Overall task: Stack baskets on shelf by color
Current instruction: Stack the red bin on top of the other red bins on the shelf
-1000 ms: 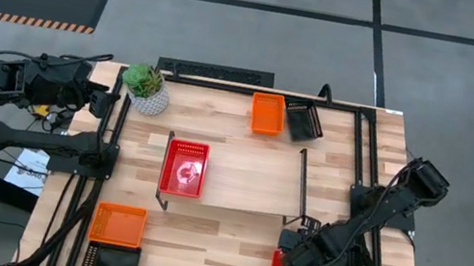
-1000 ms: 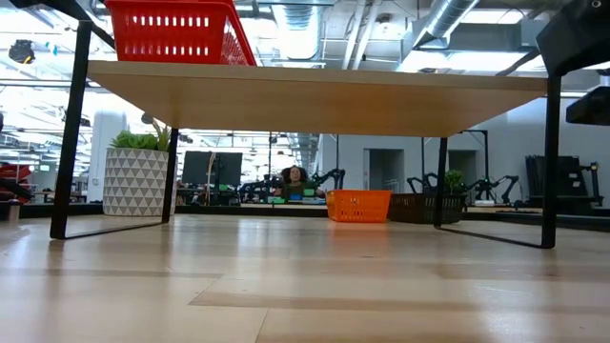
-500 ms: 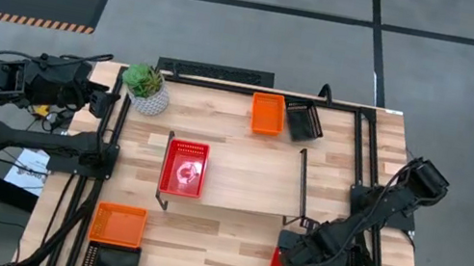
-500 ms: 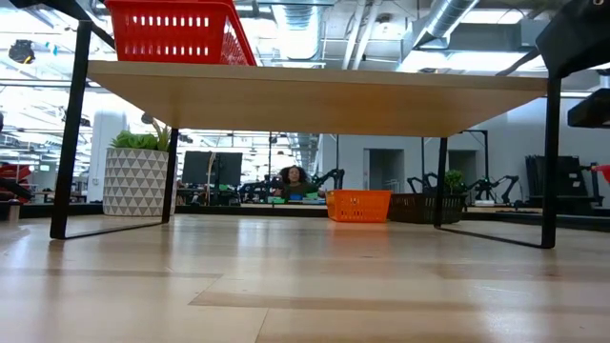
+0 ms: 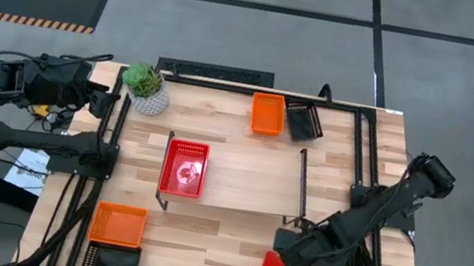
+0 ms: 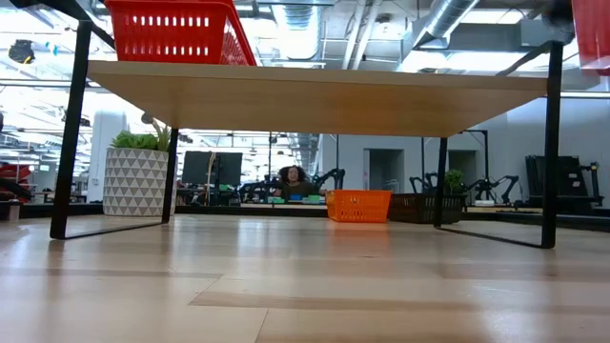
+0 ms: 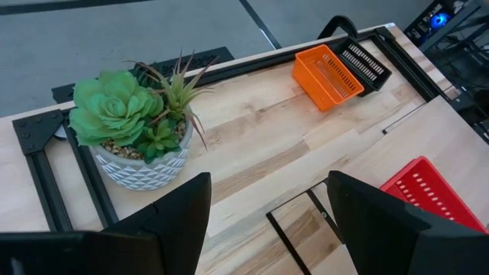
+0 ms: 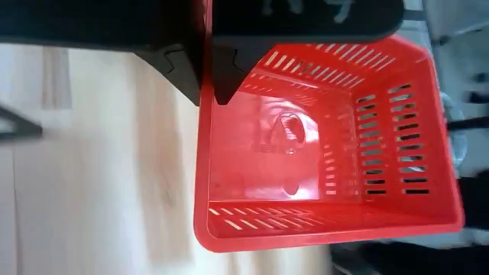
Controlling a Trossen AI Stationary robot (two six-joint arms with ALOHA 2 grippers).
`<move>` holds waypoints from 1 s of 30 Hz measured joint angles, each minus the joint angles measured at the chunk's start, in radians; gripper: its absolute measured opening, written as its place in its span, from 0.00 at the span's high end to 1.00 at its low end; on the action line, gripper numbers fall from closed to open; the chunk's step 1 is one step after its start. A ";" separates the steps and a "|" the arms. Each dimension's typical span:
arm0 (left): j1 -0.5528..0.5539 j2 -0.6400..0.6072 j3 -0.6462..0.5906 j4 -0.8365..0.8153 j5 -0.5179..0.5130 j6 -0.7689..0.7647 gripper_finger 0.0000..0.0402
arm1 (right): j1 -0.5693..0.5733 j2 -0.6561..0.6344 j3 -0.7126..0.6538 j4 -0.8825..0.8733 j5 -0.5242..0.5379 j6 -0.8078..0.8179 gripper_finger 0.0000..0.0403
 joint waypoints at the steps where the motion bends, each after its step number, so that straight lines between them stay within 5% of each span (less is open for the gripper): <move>1: 0.000 0.000 0.000 0.000 0.000 0.000 0.38 | -0.014 -0.004 0.048 -0.015 0.000 -0.018 0.98; 12: 0.000 0.000 0.000 0.000 0.012 0.004 0.38 | -0.357 0.079 0.569 -0.177 0.050 -0.383 0.98; 25: 0.000 0.000 0.000 0.000 0.056 0.069 0.38 | -0.684 0.398 1.035 -0.194 -0.046 -0.708 0.98; 30: 0.000 0.000 0.000 0.000 0.056 0.095 0.38 | -0.739 0.445 1.015 -0.077 -0.136 -0.745 0.98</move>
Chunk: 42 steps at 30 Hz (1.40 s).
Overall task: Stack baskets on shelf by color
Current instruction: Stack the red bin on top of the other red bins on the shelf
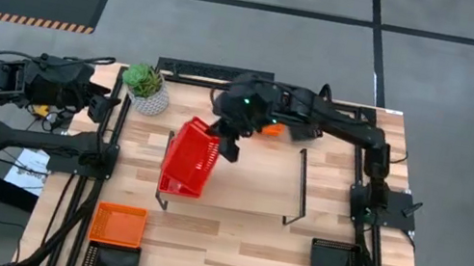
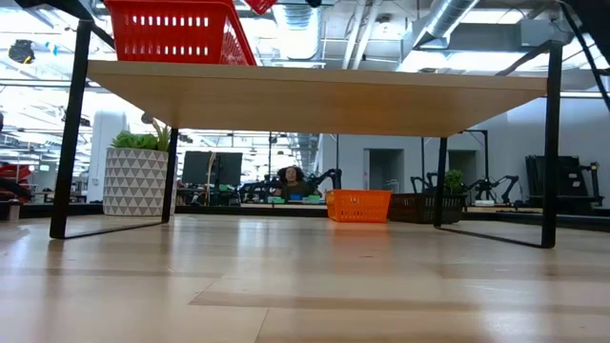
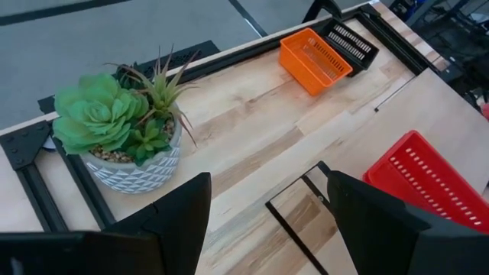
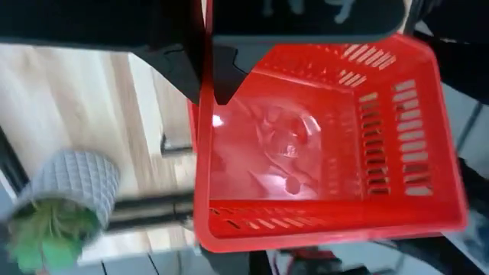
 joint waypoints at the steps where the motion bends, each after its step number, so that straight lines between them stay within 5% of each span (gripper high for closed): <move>1: 0.000 0.000 0.000 0.000 0.000 0.000 0.38 | -0.007 0.011 0.005 0.019 -0.012 -0.007 0.98; 14: 0.000 0.000 0.000 0.008 -0.056 -0.054 0.38 | -0.048 0.079 0.008 0.029 -0.112 -0.236 0.97; 42: 0.000 0.000 0.000 0.008 -0.107 -0.091 0.38 | -0.032 0.108 0.006 -0.005 -0.208 -0.271 0.94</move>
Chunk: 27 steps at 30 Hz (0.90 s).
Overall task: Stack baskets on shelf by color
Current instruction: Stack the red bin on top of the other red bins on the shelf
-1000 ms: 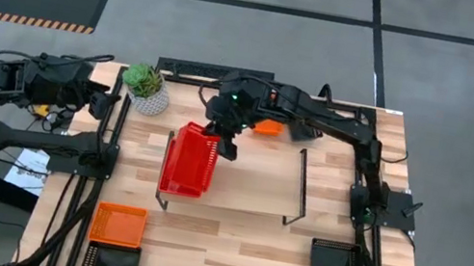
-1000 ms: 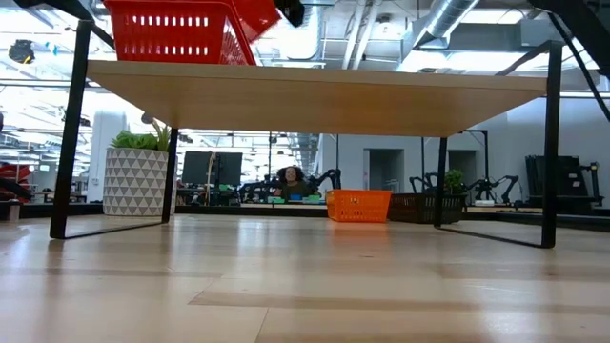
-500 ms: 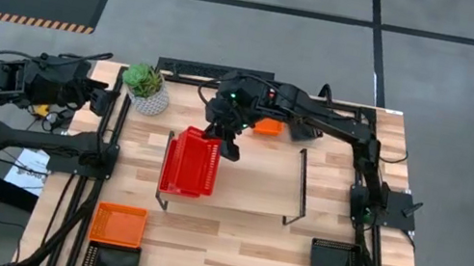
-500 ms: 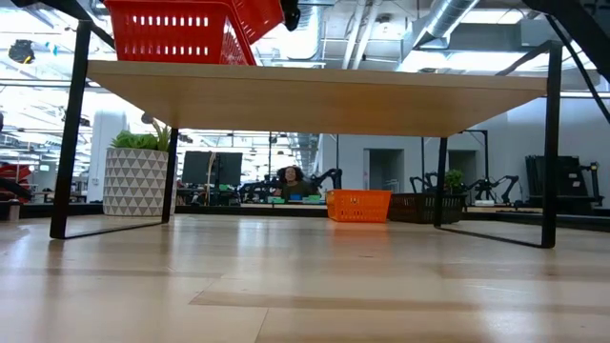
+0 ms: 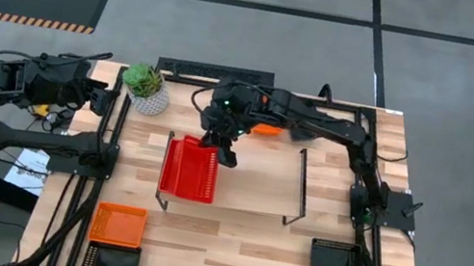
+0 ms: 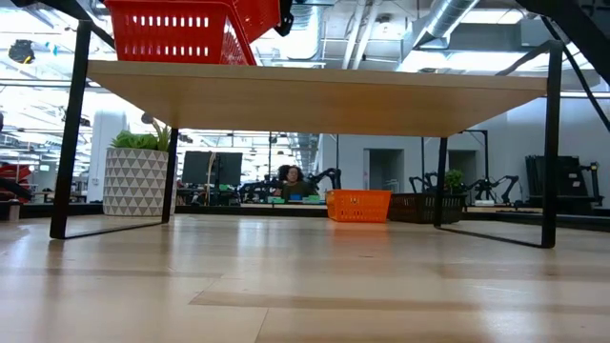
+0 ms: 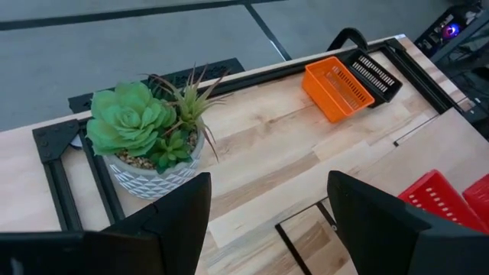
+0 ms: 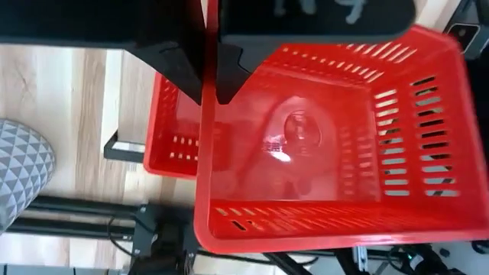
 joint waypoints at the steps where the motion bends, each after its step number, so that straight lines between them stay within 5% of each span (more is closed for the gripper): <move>1: 0.000 0.000 0.000 0.000 0.000 0.000 0.38 | 0.000 -0.001 0.001 0.002 0.000 0.000 0.94; 27: 0.000 0.000 0.000 0.000 -0.002 -0.002 0.38 | -0.026 0.000 0.002 0.019 0.010 -0.003 0.91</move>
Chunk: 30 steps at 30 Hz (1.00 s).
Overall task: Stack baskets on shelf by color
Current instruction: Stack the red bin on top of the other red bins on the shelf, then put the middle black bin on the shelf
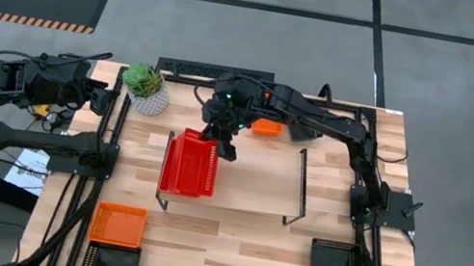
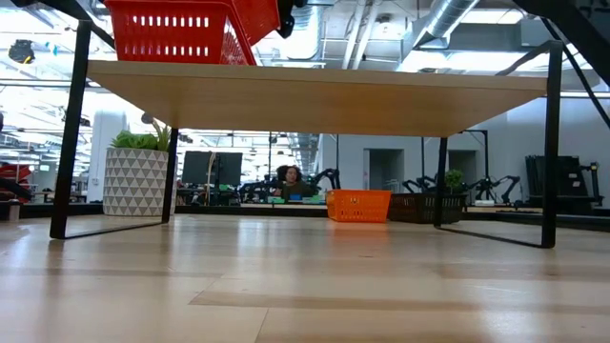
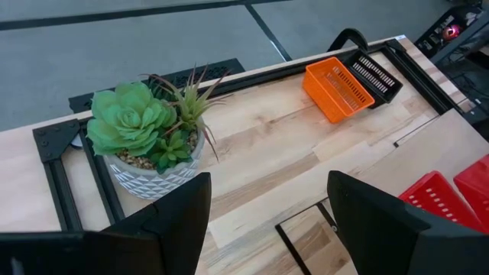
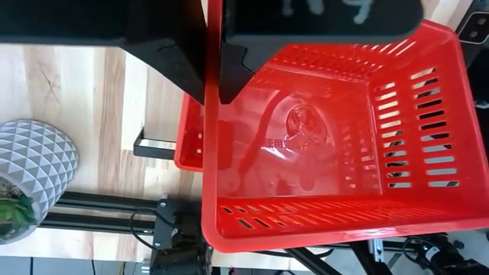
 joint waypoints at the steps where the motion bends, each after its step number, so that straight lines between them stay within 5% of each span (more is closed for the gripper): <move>1: 0.000 0.000 0.000 0.000 0.000 0.002 0.38 | 0.000 0.000 0.000 0.000 0.000 0.000 0.91; 30: 0.000 0.000 0.000 0.000 -0.023 0.018 0.38 | 0.000 0.000 0.000 0.005 0.012 -0.009 0.71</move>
